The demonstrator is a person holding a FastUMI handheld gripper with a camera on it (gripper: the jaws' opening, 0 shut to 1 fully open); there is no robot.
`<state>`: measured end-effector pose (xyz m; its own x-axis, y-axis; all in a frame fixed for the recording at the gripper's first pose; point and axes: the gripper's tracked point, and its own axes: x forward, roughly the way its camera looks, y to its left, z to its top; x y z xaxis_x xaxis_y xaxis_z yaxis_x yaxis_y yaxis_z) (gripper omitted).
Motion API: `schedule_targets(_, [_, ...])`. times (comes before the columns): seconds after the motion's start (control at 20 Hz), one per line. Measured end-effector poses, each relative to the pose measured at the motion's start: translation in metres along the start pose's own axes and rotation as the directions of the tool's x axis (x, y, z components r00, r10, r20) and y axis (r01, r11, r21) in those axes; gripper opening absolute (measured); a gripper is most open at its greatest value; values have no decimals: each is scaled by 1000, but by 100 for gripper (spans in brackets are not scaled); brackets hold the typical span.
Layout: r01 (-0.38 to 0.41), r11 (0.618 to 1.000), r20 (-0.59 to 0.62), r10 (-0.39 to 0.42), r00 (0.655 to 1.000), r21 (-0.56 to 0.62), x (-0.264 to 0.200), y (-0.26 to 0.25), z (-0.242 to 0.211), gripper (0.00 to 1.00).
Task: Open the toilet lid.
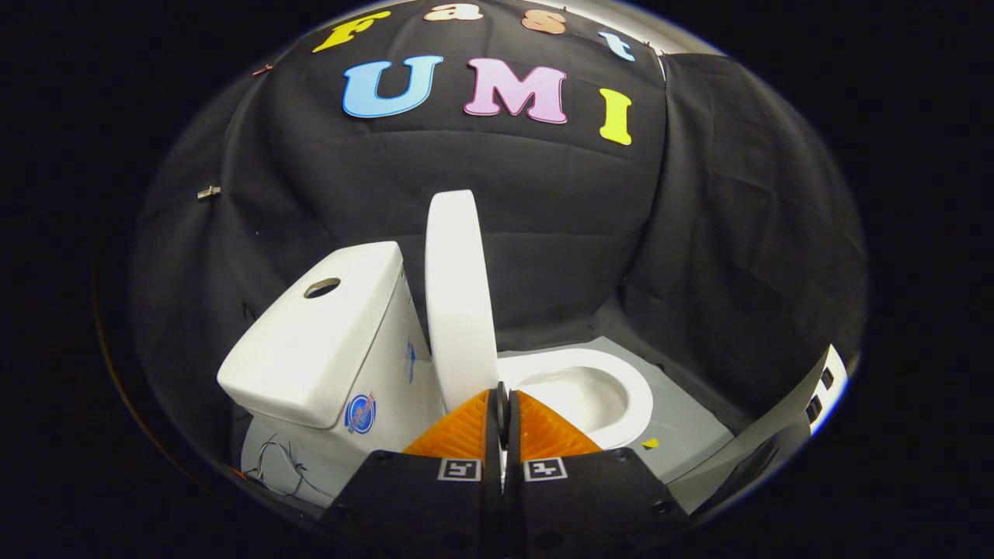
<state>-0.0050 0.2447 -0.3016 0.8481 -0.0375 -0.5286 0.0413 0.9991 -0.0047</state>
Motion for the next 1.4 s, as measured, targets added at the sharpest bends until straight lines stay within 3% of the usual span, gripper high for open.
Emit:
schedule_targets(0.55, [-2, 991, 47, 8, 999, -133, -11, 52, -6, 6])
schedule_targets(1.0, [-14, 988, 58, 23, 998, -152, -14, 60, -6, 6])
schedule_targets(1.15, [-38, 990, 74, 48, 996, -135, -16, 61, 0, 11])
schedule_targets(1.4, [-61, 983, 105, 81, 991, -176, -23, 64, 12, 78])
